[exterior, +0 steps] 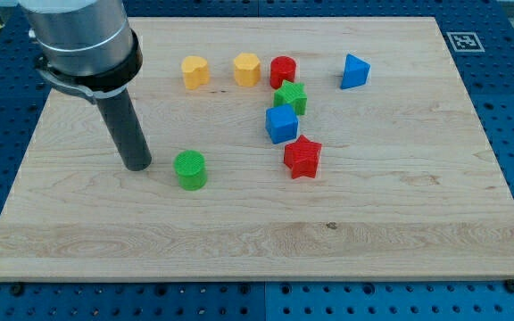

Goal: Push the green circle to the bottom center

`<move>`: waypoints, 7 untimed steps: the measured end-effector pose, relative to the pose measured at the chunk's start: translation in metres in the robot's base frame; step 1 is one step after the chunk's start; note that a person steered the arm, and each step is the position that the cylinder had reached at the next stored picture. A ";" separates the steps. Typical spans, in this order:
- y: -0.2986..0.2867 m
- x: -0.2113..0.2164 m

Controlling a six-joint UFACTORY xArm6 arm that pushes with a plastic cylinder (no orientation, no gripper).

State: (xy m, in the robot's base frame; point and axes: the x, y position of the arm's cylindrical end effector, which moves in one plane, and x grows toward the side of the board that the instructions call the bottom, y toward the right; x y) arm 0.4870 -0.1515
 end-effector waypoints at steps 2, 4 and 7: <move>0.043 0.001; 0.085 0.027; 0.117 0.077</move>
